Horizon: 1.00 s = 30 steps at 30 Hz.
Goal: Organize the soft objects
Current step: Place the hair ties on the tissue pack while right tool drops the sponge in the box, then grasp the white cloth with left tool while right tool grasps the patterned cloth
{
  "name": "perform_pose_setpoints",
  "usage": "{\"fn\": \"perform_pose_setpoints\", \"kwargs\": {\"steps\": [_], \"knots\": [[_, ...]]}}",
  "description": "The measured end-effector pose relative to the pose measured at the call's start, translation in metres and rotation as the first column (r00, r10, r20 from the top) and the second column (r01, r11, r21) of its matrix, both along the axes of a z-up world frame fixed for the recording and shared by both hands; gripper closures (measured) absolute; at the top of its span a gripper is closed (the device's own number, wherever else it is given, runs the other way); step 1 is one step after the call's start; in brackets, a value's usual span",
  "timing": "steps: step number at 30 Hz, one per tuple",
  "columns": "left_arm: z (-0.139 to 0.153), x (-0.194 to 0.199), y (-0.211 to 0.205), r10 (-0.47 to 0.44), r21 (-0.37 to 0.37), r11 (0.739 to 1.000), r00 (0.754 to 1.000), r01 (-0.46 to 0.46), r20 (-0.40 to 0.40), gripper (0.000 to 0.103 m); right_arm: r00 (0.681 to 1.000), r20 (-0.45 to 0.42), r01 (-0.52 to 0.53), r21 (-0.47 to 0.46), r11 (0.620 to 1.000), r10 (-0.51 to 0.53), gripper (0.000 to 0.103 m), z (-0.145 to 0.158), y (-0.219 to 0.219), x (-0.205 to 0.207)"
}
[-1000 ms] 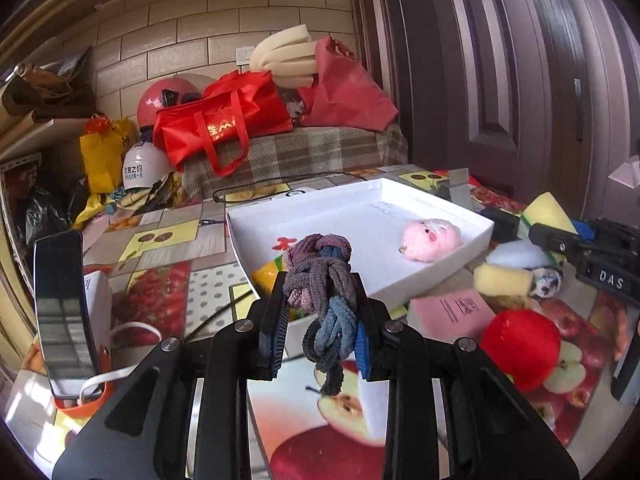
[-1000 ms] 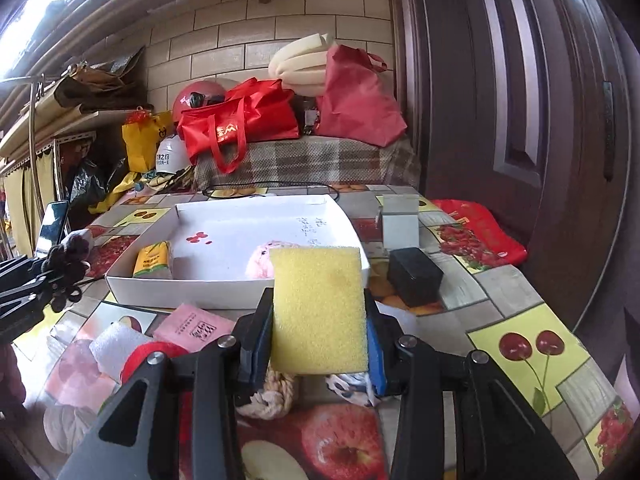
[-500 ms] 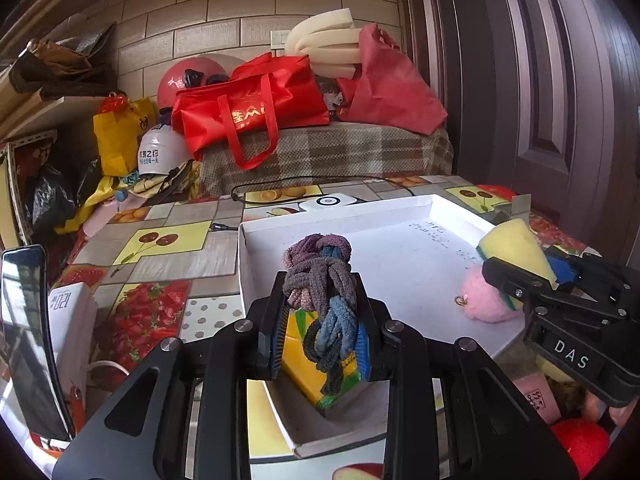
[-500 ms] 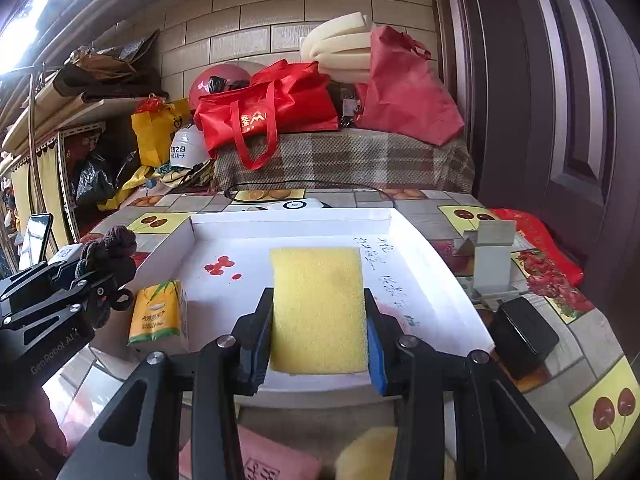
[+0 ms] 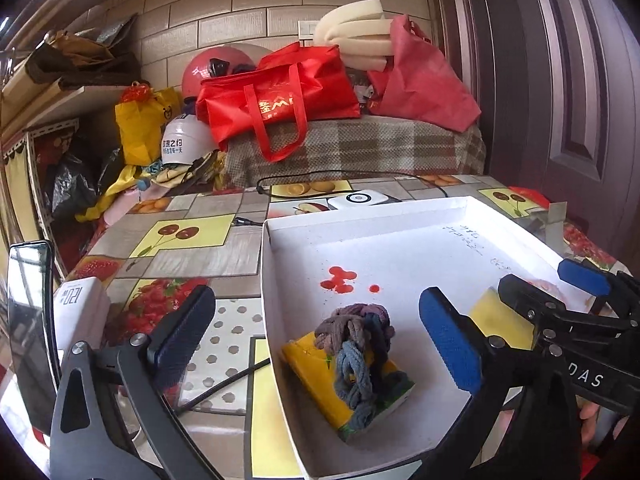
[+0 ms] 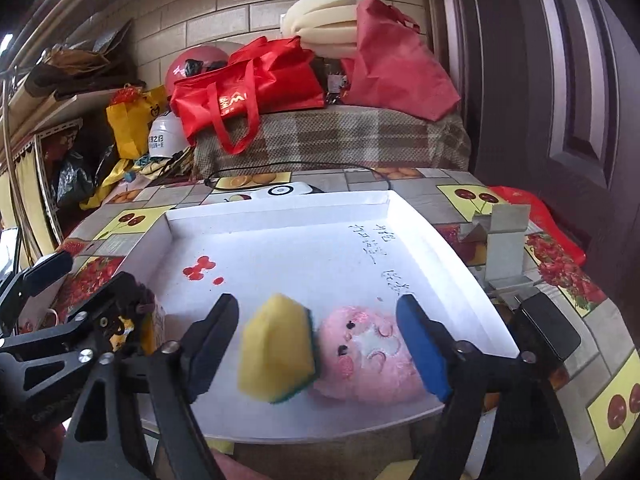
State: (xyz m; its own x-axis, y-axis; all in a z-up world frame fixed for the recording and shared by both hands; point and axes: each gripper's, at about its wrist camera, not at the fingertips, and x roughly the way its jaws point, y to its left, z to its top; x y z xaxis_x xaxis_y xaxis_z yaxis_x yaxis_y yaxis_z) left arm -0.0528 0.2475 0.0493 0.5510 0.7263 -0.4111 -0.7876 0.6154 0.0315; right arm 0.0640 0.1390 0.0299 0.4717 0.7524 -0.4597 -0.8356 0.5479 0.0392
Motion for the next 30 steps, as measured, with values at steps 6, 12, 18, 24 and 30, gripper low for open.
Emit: {"fn": "perform_pose_setpoints", "kwargs": {"steps": [6, 12, 18, 24, 30], "knots": [[0.003, -0.01, -0.006, 0.006, 0.032, 0.999, 0.999, -0.008, 0.054, 0.0, 0.997, 0.073, 0.03, 0.037, 0.999, -0.033, 0.015, 0.006, -0.007, -0.011], [0.007, -0.023, -0.013, 0.01, 0.048, 0.999, 0.997, -0.014, 0.076, 0.0, 0.987, 0.142, 0.058, 0.147, 0.987, -0.079, 0.0, 0.014, -0.034, -0.023], [0.004, -0.041, -0.032, -0.084, 0.017, 0.996, 0.996, 0.083, 0.044, 0.0, 0.986, 0.159, 0.036, 0.134, 0.99, -0.057, 0.0, 0.014, -0.069, -0.031], [0.002, -0.078, -0.072, -0.232, 0.001, 0.973, 0.973, 0.232, 0.012, 0.0, 0.984, 0.154, 0.067, 0.12, 0.99, -0.085, 0.0, 0.012, -0.131, -0.017], [-0.003, -0.106, -0.117, -0.449, -0.053, 0.893, 0.893, 0.447, -0.034, 0.0, 0.989, 0.098, 0.101, 0.066, 0.993, -0.107, 0.0, 0.007, -0.184, 0.004]]}}
